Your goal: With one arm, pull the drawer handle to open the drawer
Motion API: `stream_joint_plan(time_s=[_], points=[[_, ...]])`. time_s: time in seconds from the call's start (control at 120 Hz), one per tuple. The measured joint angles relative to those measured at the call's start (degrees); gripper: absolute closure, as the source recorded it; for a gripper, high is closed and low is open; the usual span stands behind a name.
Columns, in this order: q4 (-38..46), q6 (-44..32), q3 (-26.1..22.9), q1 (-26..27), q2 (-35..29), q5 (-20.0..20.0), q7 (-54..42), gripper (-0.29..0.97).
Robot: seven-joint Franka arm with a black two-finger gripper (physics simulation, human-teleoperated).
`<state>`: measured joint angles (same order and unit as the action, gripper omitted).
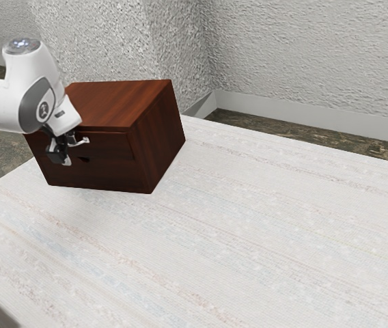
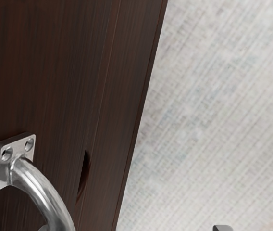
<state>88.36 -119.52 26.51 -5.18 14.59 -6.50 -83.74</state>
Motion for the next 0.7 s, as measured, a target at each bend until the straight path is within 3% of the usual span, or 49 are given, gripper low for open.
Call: stream_joint_plan(time_s=[0.7], points=[[8.61, 0.28, 0.92, 0.30, -8.95, -0.41, -0.36, 0.34]])
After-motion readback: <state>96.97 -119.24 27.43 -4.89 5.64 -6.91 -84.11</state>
